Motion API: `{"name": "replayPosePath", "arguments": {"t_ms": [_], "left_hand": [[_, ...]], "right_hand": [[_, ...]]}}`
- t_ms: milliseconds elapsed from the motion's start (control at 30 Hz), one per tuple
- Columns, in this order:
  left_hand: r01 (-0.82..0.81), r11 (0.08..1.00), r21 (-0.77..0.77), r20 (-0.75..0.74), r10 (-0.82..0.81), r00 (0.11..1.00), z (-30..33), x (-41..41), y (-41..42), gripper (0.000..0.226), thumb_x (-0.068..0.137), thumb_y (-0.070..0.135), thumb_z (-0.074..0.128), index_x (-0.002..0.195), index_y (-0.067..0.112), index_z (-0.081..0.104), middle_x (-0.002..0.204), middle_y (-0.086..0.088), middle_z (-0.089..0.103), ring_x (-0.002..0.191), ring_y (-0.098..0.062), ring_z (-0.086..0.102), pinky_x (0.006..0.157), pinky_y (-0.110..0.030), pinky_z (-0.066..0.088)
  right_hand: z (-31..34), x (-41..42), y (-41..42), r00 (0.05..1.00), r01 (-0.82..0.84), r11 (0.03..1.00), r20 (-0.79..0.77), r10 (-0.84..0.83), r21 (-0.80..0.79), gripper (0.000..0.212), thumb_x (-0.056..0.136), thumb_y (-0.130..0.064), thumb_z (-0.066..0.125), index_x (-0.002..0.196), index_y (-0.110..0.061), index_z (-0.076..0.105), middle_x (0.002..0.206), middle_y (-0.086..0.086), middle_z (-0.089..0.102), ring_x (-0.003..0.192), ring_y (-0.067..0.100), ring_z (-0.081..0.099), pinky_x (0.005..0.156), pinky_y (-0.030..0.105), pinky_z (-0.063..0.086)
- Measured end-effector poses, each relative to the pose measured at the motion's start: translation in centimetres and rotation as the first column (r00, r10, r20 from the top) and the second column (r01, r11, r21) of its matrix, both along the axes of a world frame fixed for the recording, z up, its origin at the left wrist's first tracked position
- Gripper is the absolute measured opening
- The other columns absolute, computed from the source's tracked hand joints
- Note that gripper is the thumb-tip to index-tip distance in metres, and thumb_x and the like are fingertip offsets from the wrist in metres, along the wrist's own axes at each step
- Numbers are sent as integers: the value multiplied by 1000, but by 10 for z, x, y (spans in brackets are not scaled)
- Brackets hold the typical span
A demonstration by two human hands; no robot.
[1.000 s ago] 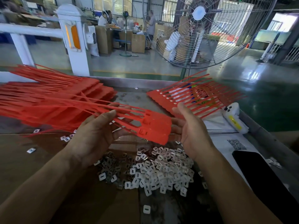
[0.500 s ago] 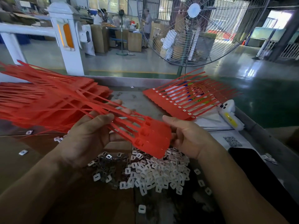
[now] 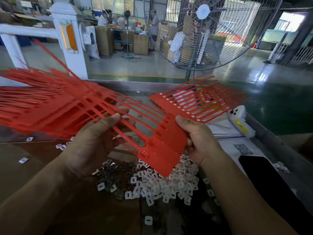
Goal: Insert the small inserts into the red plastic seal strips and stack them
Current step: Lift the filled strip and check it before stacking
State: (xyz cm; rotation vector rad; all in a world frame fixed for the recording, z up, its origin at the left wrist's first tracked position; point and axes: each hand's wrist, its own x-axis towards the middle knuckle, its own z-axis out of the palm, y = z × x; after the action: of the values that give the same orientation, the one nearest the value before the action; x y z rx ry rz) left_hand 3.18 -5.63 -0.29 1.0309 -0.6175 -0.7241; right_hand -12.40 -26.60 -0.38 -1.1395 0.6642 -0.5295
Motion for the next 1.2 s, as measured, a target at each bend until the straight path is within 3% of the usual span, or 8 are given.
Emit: {"name": "replayPosePath", "arguments": {"t_ms": [133, 300, 533, 733, 867, 967, 1067, 1200], "left_hand": [[-8, 1000, 30, 45, 7, 999, 1, 1, 1, 42, 85, 37, 67, 120, 14, 69, 106, -15, 68, 102, -36, 69, 90, -55, 54], [16, 1000, 0, 51, -16, 999, 0, -3, -3, 57, 72, 33, 87, 122, 16, 66, 95, -8, 69, 87, -24, 70, 81, -46, 58], [11, 998, 57, -64, -7, 998, -4, -3, -8, 70, 72, 11, 85, 135, 5, 54, 104, -19, 72, 72, -26, 72, 53, -31, 53], [-57, 986, 154, -34, 63, 997, -12, 2, -9, 70, 70, 9, 85, 134, 18, 57, 120, -13, 73, 93, -27, 75, 83, -64, 54], [-171, 972, 163, 222, 133, 966, -13, 8, -7, 62, 81, 2, 74, 136, 26, 56, 115, -14, 74, 91, -28, 76, 63, -48, 63], [-285, 946, 153, 441, 193, 877, -19, 19, -5, 65, 90, -5, 68, 139, 36, 53, 111, -7, 75, 103, -32, 72, 86, -52, 59], [-322, 936, 143, 514, 208, 832, -21, 27, -3, 72, 92, -3, 67, 144, 44, 48, 108, -2, 75, 100, -23, 72, 84, -46, 58], [-314, 943, 106, 507, 221, 833, -19, 27, -3, 69, 94, -3, 65, 140, 47, 51, 110, -3, 74, 104, -26, 71, 85, -51, 60]], "right_hand": [[0, 3, -1, 984, 167, 980, 76, -159, -110, 5, 96, -25, 72, 97, -20, 74, 74, 8, 69, 41, 12, 50, 42, 23, 44], [1, 4, -5, 915, 387, 898, 206, -346, -211, 18, 97, -21, 72, 88, -35, 78, 103, 12, 78, 98, 34, 74, 89, 59, 60], [-6, 10, -5, 798, 599, 738, 153, -583, -311, 15, 100, -21, 68, 111, -12, 72, 105, 8, 76, 100, 27, 73, 95, 52, 58], [-7, 14, -3, 733, 669, 673, 132, -667, -316, 8, 102, -25, 64, 105, -18, 64, 100, -2, 69, 98, 24, 69, 94, 46, 57], [-4, 14, 0, 772, 630, 736, 95, -629, -248, 6, 101, -23, 66, 99, -18, 67, 98, 0, 72, 94, 20, 70, 95, 46, 57], [-1, 11, 4, 811, 580, 774, 82, -580, -254, 7, 99, -21, 69, 93, -21, 66, 98, 4, 73, 93, 24, 70, 92, 49, 59], [1, 7, 7, 829, 553, 789, 76, -555, -268, 5, 96, -16, 68, 96, -21, 65, 100, 6, 73, 95, 30, 70, 85, 51, 58], [4, 2, 7, 835, 545, 792, 94, -542, -276, 9, 89, -13, 66, 96, -19, 67, 81, -1, 69, 70, 18, 60, 59, 35, 47]]}}
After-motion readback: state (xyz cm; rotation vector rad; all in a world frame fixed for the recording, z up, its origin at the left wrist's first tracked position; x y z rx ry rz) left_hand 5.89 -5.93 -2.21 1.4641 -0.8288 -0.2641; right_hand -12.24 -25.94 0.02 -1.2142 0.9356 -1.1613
